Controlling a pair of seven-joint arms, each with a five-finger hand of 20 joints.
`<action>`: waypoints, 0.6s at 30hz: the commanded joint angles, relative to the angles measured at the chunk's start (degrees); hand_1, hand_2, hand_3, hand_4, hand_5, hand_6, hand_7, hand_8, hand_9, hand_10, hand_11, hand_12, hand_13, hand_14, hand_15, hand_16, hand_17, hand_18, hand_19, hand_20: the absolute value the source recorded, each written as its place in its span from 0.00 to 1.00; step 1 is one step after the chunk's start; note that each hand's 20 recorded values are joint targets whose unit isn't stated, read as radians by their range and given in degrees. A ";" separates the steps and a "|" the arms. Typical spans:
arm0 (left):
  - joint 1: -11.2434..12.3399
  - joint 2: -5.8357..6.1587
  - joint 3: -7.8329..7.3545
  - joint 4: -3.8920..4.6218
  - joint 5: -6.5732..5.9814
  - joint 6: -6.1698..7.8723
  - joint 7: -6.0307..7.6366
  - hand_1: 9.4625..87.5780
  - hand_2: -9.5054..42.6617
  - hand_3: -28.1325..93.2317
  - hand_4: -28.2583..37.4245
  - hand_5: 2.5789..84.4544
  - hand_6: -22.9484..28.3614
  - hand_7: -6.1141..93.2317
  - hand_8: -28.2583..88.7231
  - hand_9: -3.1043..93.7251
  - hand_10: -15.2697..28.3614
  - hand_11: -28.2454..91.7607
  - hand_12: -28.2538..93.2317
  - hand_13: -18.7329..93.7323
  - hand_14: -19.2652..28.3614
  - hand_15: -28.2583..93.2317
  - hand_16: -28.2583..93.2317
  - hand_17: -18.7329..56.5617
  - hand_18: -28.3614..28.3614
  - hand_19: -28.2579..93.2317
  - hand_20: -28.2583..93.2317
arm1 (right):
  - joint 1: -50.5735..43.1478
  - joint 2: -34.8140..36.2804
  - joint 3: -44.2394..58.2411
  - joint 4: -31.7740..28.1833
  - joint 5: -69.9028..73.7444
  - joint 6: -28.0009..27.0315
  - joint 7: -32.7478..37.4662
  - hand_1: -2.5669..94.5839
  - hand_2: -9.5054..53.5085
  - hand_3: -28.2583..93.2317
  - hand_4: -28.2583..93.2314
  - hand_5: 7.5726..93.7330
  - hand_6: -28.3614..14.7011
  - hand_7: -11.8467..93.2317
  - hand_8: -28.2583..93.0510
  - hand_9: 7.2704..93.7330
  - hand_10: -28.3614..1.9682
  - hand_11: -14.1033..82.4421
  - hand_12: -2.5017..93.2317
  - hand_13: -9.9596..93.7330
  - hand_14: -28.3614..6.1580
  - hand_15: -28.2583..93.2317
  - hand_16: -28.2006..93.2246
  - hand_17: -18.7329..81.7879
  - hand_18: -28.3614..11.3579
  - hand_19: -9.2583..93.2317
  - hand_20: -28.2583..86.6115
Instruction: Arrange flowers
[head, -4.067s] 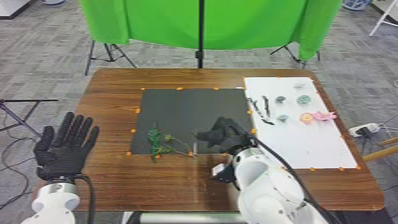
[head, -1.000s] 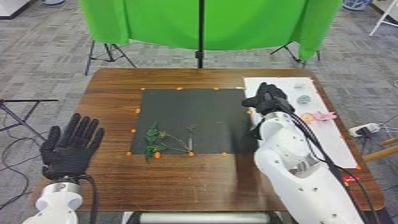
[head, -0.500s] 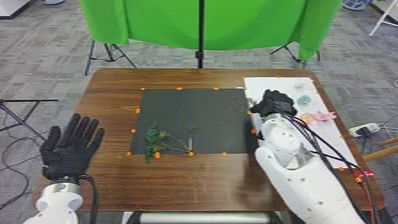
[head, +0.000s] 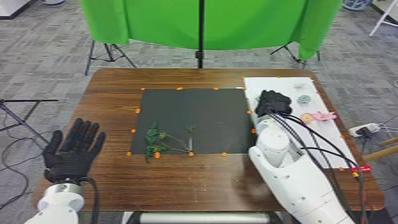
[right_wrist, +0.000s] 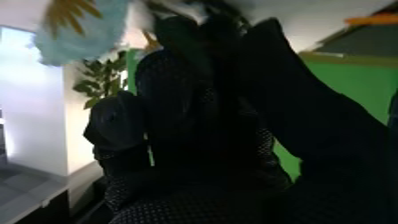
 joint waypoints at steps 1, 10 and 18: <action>0.54 -0.69 0.61 0.18 -0.25 -0.04 -0.60 0.23 0.45 0.88 0.00 0.59 0.66 0.16 0.16 0.48 0.72 0.41 0.31 0.46 0.75 0.52 0.17 0.16 0.74 0.54 0.34 | -5.02 0.11 -1.90 4.19 -0.44 9.34 -1.11 0.67 0.00 0.79 0.00 0.85 0.61 0.46 0.31 0.92 0.53 0.26 0.43 0.83 0.59 0.72 0.56 0.62 0.05 1.00 0.68; 1.72 -0.57 -0.23 -0.33 -0.18 -0.41 -0.33 0.23 0.45 0.87 0.00 0.59 0.66 0.16 0.16 0.48 0.71 0.41 0.31 0.46 0.75 0.52 0.17 0.16 0.74 0.54 0.34 | -8.05 3.45 0.10 -13.39 8.90 11.06 3.74 0.66 0.00 0.83 0.00 0.88 0.64 0.47 0.34 0.97 0.56 0.26 0.46 0.88 0.62 0.70 0.57 0.65 0.04 1.00 0.69; 0.79 0.32 -0.20 0.10 0.04 -0.33 -1.10 0.23 0.45 0.87 0.00 0.59 0.66 0.16 0.16 0.48 0.71 0.41 0.31 0.46 0.75 0.52 0.16 0.16 0.74 0.54 0.33 | -12.53 0.45 0.14 -26.59 25.59 11.75 10.62 0.65 0.00 0.84 0.00 0.86 0.64 0.47 0.36 0.96 0.56 0.27 0.47 0.88 0.60 0.71 0.56 0.66 0.04 1.00 0.70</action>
